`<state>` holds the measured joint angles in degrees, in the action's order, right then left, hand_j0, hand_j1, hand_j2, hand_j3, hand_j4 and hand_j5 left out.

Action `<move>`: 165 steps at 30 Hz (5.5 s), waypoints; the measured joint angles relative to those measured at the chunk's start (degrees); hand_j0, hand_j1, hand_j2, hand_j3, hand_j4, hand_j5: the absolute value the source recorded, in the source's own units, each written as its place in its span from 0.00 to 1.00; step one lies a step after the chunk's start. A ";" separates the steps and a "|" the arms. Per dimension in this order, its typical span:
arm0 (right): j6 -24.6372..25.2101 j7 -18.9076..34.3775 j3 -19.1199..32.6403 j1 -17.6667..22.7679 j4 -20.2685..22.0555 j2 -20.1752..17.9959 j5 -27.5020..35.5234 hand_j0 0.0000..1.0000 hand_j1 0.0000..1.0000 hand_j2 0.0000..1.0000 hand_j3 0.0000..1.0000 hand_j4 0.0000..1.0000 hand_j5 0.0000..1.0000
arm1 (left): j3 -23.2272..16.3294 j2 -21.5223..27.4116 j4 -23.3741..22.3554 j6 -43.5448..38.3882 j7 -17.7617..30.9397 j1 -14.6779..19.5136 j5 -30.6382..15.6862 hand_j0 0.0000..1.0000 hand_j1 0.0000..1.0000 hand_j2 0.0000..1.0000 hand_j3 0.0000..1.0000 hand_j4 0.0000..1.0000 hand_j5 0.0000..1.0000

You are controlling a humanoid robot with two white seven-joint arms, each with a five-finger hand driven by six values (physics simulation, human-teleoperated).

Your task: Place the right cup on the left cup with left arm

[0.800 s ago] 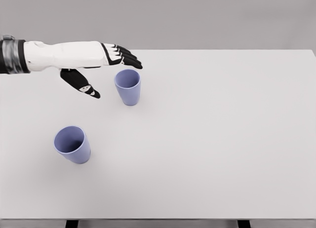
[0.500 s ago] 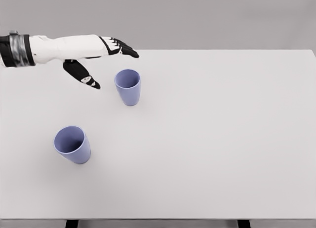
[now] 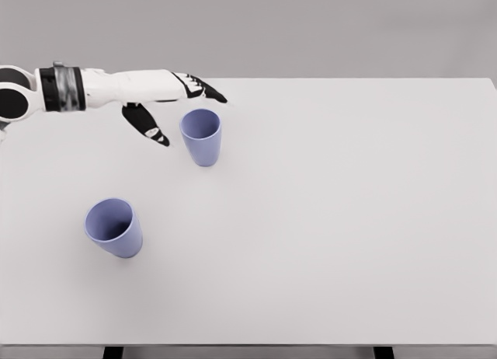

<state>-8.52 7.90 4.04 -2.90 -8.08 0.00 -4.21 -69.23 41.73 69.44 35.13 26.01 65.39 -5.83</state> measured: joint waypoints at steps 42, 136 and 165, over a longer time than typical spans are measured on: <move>0.00 0.00 0.00 0.00 0.01 0.00 0.00 1.00 1.00 1.00 1.00 1.00 1.00 | -0.59 -6.12 -9.57 0.00 -0.14 -2.28 0.96 1.00 1.00 1.00 1.00 1.00 1.00; 0.00 0.00 0.00 0.00 0.00 0.00 0.00 1.00 1.00 1.00 1.00 1.00 1.00 | 0.28 36.03 31.51 0.03 8.53 3.87 -13.39 0.62 0.62 0.62 0.62 0.62 0.62; 0.00 0.00 0.00 0.00 0.00 0.00 0.00 1.00 1.00 1.00 1.00 1.00 1.00 | -0.32 36.32 31.64 0.05 8.91 -0.88 -14.36 0.62 0.62 0.62 0.62 0.62 0.62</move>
<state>-8.52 7.90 4.04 -2.90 -8.08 0.00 -4.21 -69.56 78.05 101.07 35.18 34.92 64.51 -20.19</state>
